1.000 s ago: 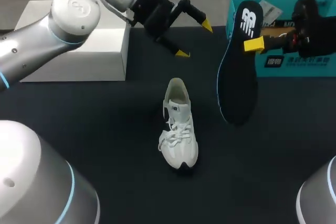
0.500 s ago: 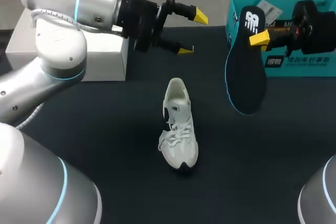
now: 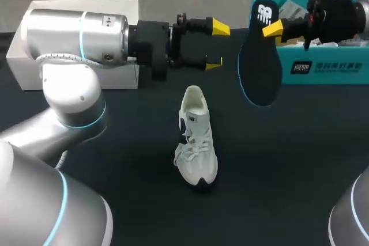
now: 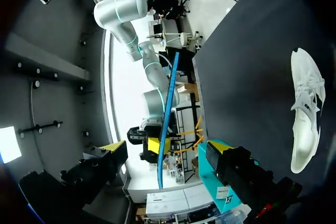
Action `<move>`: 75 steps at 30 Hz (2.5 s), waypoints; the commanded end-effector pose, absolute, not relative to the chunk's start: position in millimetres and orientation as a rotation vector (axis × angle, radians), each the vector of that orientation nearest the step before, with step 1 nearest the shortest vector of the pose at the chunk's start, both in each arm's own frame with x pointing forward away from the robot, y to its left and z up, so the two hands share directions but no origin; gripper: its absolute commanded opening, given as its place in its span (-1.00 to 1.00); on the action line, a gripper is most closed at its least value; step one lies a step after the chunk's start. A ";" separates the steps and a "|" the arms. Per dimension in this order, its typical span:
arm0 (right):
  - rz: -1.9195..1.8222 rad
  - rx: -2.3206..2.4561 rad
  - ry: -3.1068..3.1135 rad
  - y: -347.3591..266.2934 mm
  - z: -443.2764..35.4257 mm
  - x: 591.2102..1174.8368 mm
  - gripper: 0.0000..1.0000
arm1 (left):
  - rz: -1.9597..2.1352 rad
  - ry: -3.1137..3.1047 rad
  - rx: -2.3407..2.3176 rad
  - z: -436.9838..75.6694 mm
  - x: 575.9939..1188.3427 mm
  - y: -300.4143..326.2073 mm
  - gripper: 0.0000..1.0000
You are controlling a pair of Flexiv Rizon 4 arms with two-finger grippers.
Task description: Take the shoe out of the shoebox, open the shoe tongue, remove and reinsert the insole, then place the shoe into the shoebox
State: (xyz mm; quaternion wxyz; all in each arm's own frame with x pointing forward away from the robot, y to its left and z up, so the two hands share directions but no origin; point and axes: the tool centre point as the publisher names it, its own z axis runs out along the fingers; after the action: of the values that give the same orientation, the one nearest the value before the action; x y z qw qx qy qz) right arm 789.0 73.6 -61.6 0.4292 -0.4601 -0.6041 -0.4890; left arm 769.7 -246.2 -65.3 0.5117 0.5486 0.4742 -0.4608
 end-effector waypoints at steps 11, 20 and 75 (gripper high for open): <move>-1.144 -1.164 -1.516 92.2 -71.4 810.7 -1.00 | -1.141 1.038 1.280 -66.0 764.6 -272.0 0.67; -1.110 -1.151 -1.511 102.3 -80.1 806.0 -1.00 | -1.108 1.045 1.297 -68.2 766.6 -275.1 -0.19; -1.358 -1.265 -1.412 27.8 -72.5 728.8 1.00 | -1.084 1.120 1.290 -64.4 765.3 -269.4 -1.00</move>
State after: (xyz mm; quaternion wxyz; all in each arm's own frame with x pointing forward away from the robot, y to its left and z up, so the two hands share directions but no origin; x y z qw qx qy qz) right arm 734.9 26.7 -72.2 0.4051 -0.4887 -0.5669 -0.5250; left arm 766.3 -268.5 -65.6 0.5339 0.5366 0.4650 -0.4592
